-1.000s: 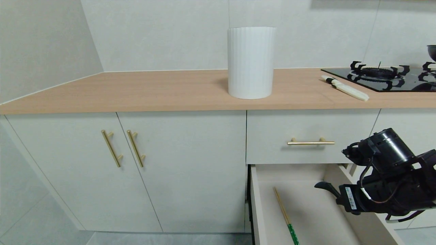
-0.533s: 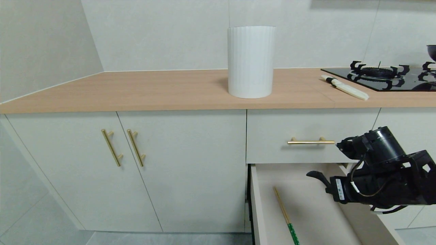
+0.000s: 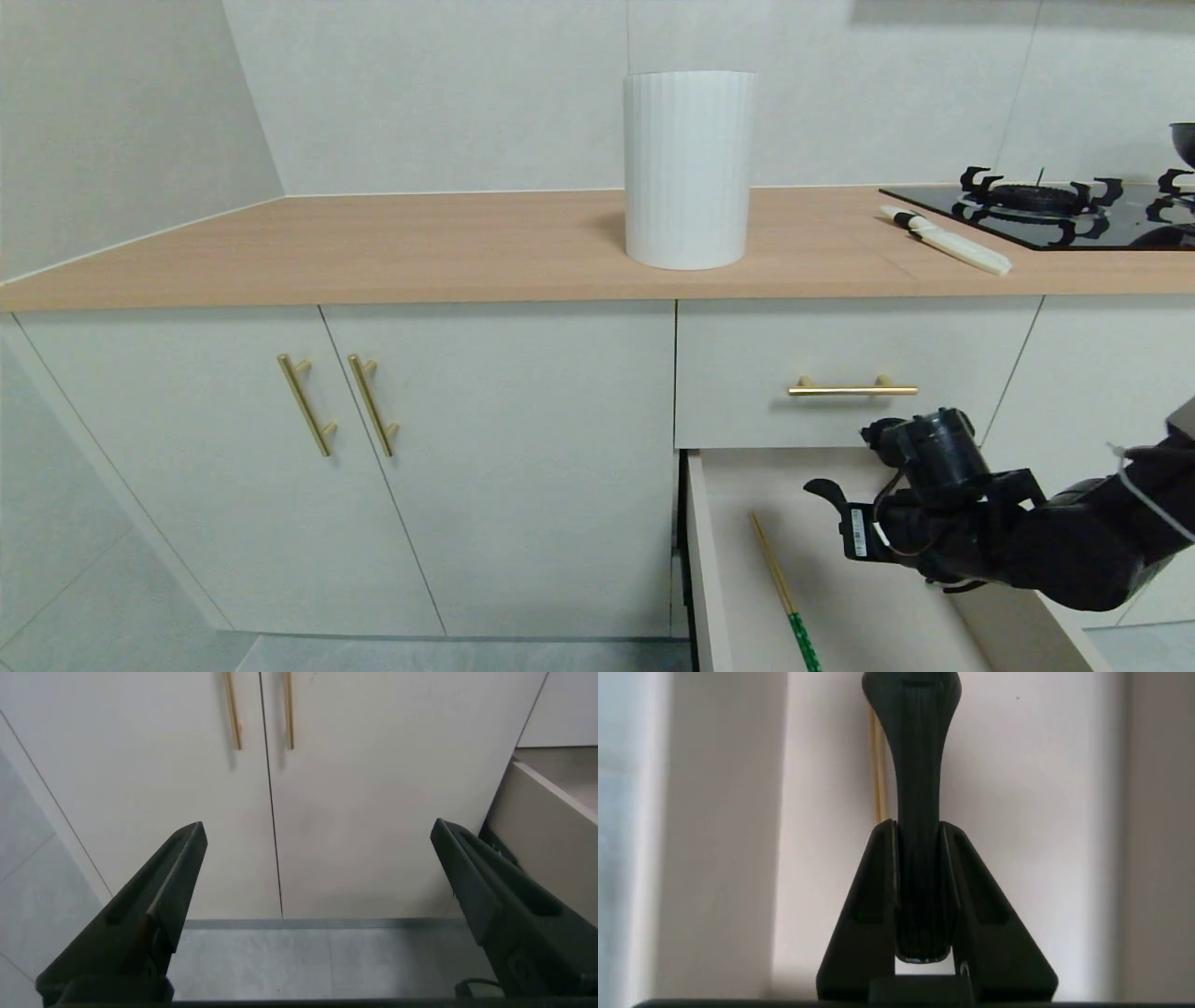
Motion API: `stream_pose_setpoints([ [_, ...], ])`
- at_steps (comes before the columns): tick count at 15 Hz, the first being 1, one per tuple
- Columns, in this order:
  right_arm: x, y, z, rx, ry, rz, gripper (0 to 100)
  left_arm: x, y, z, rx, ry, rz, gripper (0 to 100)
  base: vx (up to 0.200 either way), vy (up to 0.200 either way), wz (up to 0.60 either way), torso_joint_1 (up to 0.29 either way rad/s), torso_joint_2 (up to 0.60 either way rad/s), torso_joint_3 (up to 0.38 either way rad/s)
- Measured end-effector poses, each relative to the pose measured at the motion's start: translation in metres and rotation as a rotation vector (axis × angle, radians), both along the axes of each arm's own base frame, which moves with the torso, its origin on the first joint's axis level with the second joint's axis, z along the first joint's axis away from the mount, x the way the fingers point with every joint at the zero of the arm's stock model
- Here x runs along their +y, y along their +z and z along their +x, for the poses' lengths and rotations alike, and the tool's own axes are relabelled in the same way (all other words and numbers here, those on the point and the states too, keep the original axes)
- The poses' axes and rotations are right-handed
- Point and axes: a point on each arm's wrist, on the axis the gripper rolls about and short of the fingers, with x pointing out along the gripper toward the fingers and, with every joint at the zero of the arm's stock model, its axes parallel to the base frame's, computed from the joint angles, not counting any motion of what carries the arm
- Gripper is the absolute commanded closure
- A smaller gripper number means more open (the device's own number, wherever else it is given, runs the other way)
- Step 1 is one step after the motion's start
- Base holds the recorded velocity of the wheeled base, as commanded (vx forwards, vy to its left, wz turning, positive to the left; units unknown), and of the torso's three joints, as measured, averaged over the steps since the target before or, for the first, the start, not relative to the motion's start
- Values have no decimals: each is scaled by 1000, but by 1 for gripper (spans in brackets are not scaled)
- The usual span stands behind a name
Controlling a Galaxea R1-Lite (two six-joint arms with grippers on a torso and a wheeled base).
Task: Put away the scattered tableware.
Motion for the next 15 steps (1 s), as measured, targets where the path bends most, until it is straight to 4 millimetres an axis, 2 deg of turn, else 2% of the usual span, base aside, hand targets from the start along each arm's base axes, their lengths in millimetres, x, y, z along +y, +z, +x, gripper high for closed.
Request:
stream_pose_setpoints([
  [3,-4,-38,13,24,-27,-17,100,0,0,0,0,0,0,0,0,0,0,0,0,0],
  [6,-10,-62,16,73,-42,-41,100,0,0,0,1,0,0,0,0,0,0,0,0,0],
  [11,-12,-88,14,145,-4,-104,100,0,0,0,0,0,0,0,0,0,0,0,0,0],
  [15,-12,-95,15,162,-5,-111,100,0,0,0,0,0,0,0,0,0,0,0,0,0],
])
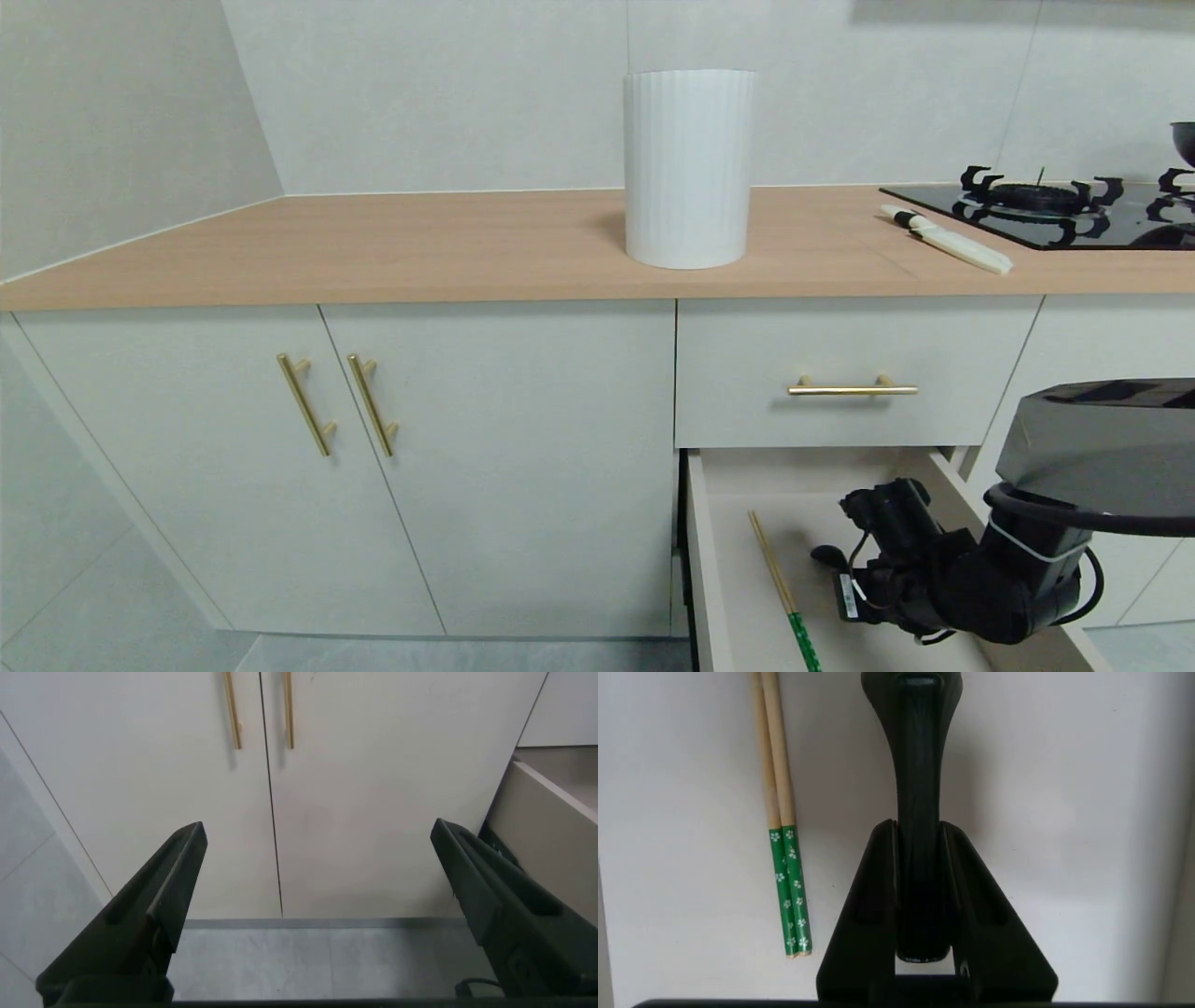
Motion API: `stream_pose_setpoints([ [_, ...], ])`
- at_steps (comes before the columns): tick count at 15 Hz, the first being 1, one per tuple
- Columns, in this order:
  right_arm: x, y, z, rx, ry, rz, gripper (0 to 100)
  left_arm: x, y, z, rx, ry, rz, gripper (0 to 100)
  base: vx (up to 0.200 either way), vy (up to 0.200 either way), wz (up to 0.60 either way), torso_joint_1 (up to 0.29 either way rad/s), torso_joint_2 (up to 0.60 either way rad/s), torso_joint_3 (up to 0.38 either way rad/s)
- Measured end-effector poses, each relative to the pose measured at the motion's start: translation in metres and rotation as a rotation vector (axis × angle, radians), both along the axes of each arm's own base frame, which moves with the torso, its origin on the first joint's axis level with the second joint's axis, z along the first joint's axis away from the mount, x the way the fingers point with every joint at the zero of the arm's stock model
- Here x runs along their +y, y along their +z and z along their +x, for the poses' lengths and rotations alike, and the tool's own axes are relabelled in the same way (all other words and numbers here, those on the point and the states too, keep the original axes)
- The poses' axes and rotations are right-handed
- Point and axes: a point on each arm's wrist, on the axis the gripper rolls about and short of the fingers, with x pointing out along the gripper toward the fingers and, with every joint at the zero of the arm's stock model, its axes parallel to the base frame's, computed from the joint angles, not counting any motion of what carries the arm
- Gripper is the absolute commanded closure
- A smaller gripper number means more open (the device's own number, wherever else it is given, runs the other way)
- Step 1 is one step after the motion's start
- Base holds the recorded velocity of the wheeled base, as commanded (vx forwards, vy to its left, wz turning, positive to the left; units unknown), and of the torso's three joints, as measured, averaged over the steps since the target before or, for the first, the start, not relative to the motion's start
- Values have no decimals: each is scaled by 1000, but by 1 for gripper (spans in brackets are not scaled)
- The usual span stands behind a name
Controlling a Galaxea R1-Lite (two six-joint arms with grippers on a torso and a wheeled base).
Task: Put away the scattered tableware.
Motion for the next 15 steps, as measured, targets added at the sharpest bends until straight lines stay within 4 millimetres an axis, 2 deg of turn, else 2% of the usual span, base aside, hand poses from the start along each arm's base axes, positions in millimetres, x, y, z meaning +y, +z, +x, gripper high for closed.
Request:
stream_pose_setpoints([
  [7,-1,-4,0,13,0,-5,100,0,0,0,0,0,1,0,0,0,0,0,0,0],
  [8,-1,-5,0,15,0,-5,0,0,0,0,0,0,1,0,0,0,0,0,0,0],
  [15,0,-6,0,17,2,-8,0,0,0,0,0,0,0,0,0,0,0,0,0,0],
])
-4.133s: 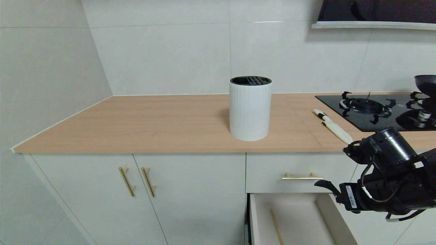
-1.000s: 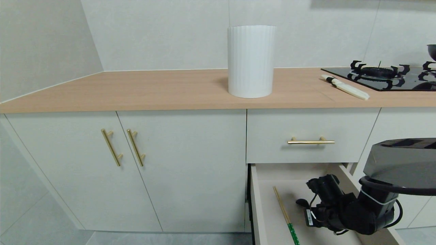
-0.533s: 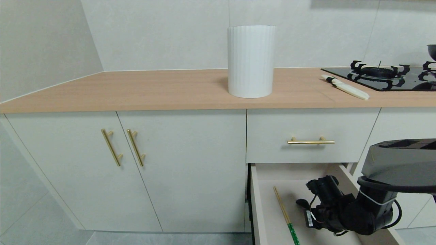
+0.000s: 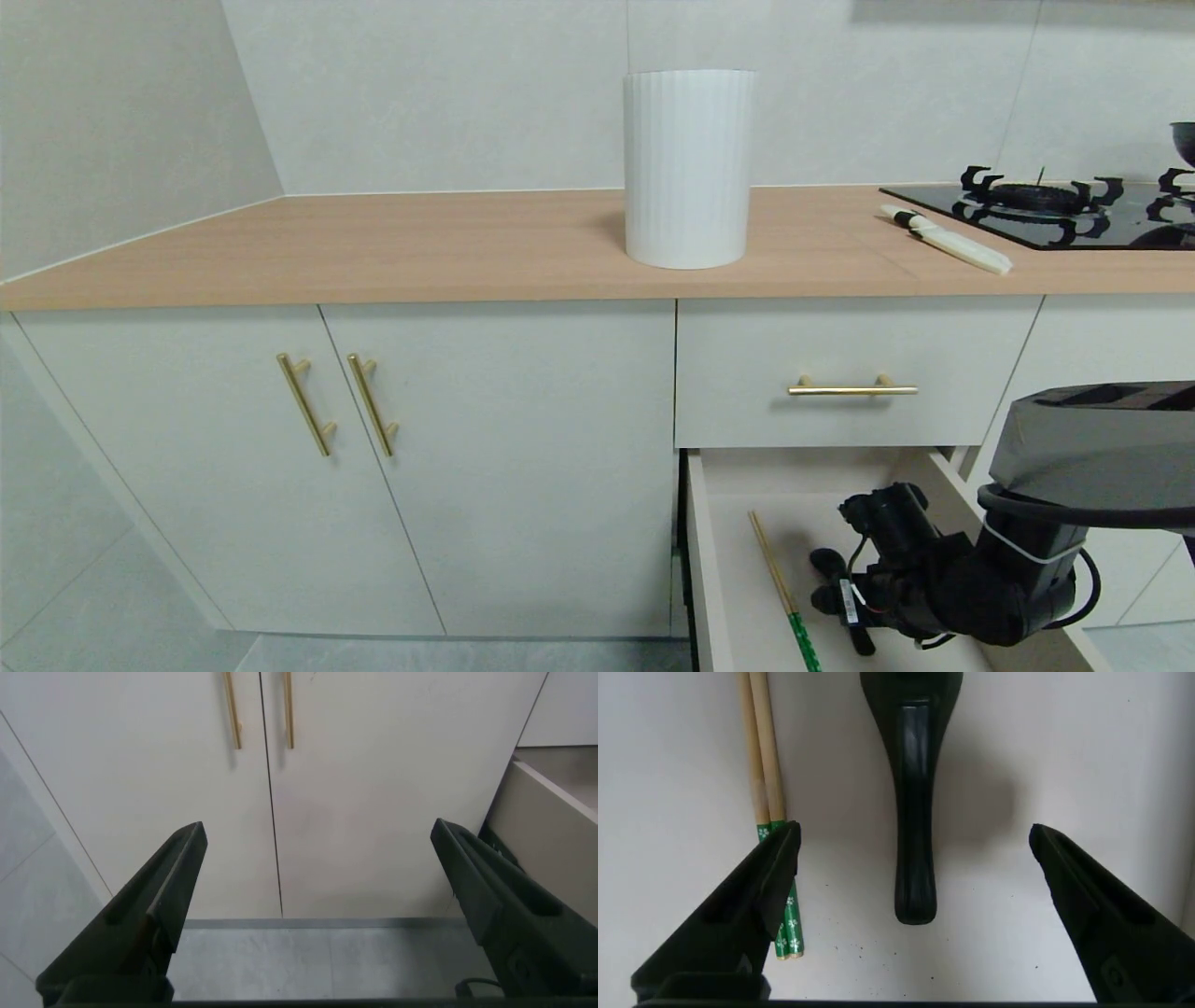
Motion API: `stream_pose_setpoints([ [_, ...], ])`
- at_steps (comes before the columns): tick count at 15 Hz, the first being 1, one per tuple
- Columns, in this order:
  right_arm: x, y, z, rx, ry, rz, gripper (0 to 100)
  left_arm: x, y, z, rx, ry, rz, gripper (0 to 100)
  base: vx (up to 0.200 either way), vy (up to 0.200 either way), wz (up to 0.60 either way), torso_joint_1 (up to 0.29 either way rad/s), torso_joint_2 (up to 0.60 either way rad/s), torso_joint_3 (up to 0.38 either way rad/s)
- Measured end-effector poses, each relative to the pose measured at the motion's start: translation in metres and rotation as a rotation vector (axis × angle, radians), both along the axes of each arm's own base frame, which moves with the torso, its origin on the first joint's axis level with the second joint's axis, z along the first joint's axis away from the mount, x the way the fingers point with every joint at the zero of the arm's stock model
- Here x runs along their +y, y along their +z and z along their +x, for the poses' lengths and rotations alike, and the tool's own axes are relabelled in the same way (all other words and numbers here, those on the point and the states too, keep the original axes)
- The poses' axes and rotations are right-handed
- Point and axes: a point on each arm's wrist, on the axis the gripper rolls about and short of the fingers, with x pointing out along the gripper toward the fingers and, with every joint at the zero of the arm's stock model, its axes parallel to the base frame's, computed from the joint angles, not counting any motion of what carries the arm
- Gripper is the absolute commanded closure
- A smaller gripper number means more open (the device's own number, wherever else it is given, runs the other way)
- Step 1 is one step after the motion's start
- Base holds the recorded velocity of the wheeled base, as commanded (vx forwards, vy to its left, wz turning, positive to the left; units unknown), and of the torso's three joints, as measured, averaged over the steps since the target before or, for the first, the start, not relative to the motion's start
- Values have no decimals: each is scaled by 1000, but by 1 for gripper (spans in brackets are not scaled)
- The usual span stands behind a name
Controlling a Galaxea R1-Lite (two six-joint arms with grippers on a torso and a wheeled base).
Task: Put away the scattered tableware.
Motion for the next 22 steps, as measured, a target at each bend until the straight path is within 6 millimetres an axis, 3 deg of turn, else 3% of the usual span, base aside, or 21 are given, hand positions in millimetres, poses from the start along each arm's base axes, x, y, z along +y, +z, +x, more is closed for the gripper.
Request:
stream_pose_setpoints([
  [4,-1,8,-2,-15,-1,5,0,0,0,0,0,0,0,0,0,0,0,0,0,0],
  [7,-3,29,-8,-55,4,17,0,0,0,0,-1,0,0,0,0,0,0,0,0,0],
  [11,-10,84,-30,-116,47,21,0,0,0,0,-1,0,0,0,0,0,0,0,0,0],
  [17,-25,183,-91,-77,148,78,0,0,0,0,0,0,1,0,0,0,0,0,0,0],
  [19,-26,200,-99,-143,162,98,0,0,0,0,0,0,1,0,0,0,0,0,0,0],
  [22,-26,208,-105,-181,178,102,0,0,0,0,0,0,0,0,0,0,0,0,0,0],
])
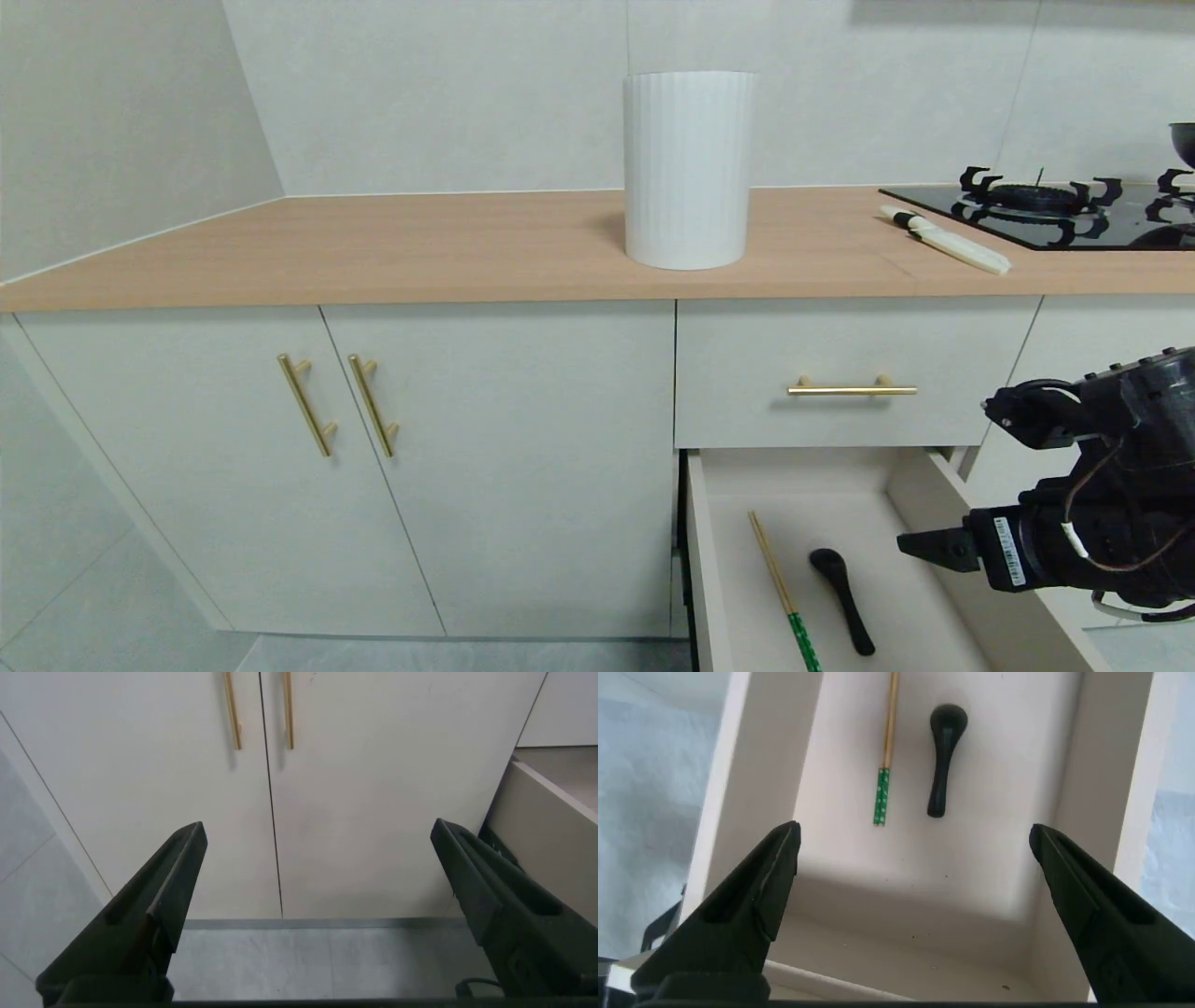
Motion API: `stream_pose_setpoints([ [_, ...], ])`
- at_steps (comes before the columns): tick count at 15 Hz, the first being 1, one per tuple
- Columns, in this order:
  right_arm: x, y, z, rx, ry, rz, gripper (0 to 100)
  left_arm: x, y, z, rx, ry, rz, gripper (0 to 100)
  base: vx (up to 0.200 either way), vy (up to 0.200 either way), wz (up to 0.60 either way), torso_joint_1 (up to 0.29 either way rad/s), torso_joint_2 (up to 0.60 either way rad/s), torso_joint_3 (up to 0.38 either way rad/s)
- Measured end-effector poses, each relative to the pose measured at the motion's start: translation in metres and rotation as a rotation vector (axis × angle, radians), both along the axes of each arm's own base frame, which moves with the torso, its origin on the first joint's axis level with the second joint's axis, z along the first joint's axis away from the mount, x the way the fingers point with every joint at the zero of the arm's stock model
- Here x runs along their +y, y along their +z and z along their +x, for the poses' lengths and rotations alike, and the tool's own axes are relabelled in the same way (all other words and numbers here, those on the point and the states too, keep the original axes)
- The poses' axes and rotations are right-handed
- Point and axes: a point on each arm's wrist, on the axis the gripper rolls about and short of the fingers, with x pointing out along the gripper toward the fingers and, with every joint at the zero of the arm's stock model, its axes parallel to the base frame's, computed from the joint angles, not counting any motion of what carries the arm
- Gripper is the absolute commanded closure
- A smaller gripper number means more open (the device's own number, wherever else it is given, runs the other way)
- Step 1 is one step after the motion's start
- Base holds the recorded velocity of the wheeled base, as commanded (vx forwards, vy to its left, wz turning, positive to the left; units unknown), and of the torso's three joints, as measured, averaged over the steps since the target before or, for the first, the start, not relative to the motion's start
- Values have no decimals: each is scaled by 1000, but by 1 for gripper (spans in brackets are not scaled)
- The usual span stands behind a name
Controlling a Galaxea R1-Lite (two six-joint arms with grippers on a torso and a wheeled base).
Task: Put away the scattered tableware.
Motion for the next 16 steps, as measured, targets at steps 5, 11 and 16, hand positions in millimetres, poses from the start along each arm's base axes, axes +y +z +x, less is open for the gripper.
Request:
stream_pose_setpoints([
  [5,-1,0,-6,-10,32,-22,0,0,0,0,0,0,0,0,-200,0,0,4,1,1],
  [11,0,-4,-11,8,68,-54,0,0,0,0,0,0,1,0,-133,0,0,1,2,1],
  [16,1,-9,-15,25,100,-78,0,0,0,0,0,0,0,0,0,0,0,0,0,0],
])
